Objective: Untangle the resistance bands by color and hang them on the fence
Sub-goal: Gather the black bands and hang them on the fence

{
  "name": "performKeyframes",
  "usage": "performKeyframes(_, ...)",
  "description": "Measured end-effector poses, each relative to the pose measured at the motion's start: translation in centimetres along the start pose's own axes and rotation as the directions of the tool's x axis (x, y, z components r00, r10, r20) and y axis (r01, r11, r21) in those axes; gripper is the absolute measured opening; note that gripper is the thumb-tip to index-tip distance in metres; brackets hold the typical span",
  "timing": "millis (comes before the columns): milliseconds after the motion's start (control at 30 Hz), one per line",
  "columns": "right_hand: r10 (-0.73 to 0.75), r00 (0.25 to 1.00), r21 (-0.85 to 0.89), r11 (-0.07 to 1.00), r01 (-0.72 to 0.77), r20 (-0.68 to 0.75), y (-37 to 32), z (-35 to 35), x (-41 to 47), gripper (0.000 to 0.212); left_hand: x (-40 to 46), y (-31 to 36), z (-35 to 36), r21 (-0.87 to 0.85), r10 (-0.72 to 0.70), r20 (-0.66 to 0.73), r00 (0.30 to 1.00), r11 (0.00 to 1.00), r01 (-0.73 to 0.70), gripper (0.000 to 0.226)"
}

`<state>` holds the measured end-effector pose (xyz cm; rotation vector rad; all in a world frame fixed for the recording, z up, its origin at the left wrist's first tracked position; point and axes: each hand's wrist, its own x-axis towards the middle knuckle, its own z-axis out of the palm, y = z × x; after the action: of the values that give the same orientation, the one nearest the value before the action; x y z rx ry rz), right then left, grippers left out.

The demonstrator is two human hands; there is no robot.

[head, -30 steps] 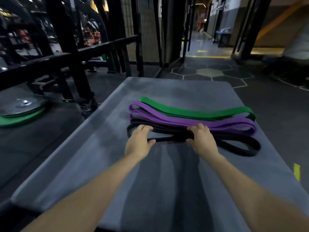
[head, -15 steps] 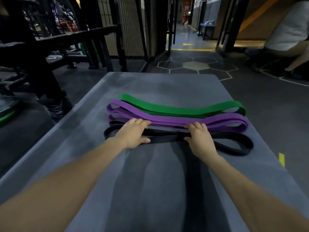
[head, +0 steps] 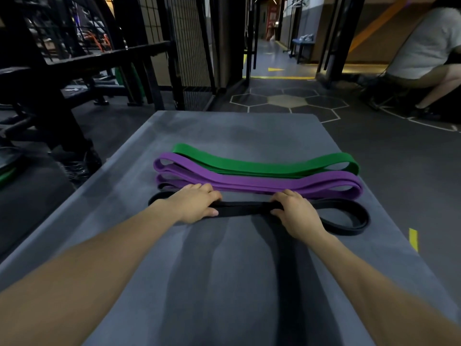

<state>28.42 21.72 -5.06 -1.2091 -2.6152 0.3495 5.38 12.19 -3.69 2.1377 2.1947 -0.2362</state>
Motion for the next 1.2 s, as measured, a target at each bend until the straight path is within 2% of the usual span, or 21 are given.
performKeyframes(100,0.000,1.000,0.029,1.000,0.000,-0.002,0.3,0.0,0.0,0.033,-0.1,0.2,-0.5,-0.027,0.013,0.033,0.999,1.000,-0.013,0.038)
performKeyframes(167,0.001,1.000,0.043,0.999,0.000,-0.013,0.5,0.1,-0.2,0.035,-0.5,0.5,-0.7,0.019,0.026,0.017,1.000,0.999,-0.026,0.036)
performKeyframes(267,-0.018,0.999,0.041,0.999,0.020,-0.043,0.5,0.2,-0.4,0.037,-1.6,1.2,-0.2,0.107,0.035,-0.095,0.995,0.994,-0.025,0.035)
performKeyframes(400,-0.124,0.991,-0.014,0.992,0.124,-0.040,-1.1,0.2,-0.6,0.045,-3.0,2.1,0.9,0.067,-0.005,-0.290,0.957,0.997,0.025,0.029)
performKeyframes(467,-0.205,0.979,-0.019,0.979,0.205,-0.008,-2.5,0.5,-0.7,0.042,-3.8,2.7,1.0,0.072,0.018,-0.388,0.921,0.997,0.011,0.022)
performKeyframes(567,-0.250,0.968,-0.048,0.967,0.250,0.008,-3.7,1.0,-1.0,0.031,-4.8,3.2,1.2,0.189,0.049,-0.366,0.929,0.982,0.023,0.025)
performKeyframes(667,-0.240,0.971,-0.040,0.970,0.240,-0.006,-3.8,1.0,-1.3,0.030,-5.2,3.2,1.5,0.215,0.044,-0.391,0.919,0.976,0.044,0.028)
performKeyframes(833,-0.291,0.955,-0.158,0.947,0.279,-0.057,-3.0,1.7,-1.4,0.021,-5.2,3.5,1.5,0.104,-0.030,-0.347,0.938,0.992,0.070,0.014)
performKeyframes(933,-0.328,0.938,-0.248,0.923,0.294,-0.111,-1.7,2.1,-1.2,0.013,-4.9,3.8,1.6,0.079,-0.099,-0.365,0.926,0.987,0.137,0.007)
performKeyframes(1033,-0.366,0.917,-0.316,0.899,0.305,-0.156,-0.7,2.4,-1.3,0.022,-4.5,4.0,2.1,0.145,-0.132,-0.367,0.921,0.970,0.197,0.017)
performKeyframes(1200,-0.321,0.933,-0.276,0.923,0.269,-0.161,-0.9,2.5,-0.6,0.030,-4.2,4.3,2.9,0.294,-0.087,-0.381,0.920,0.932,0.210,0.051)
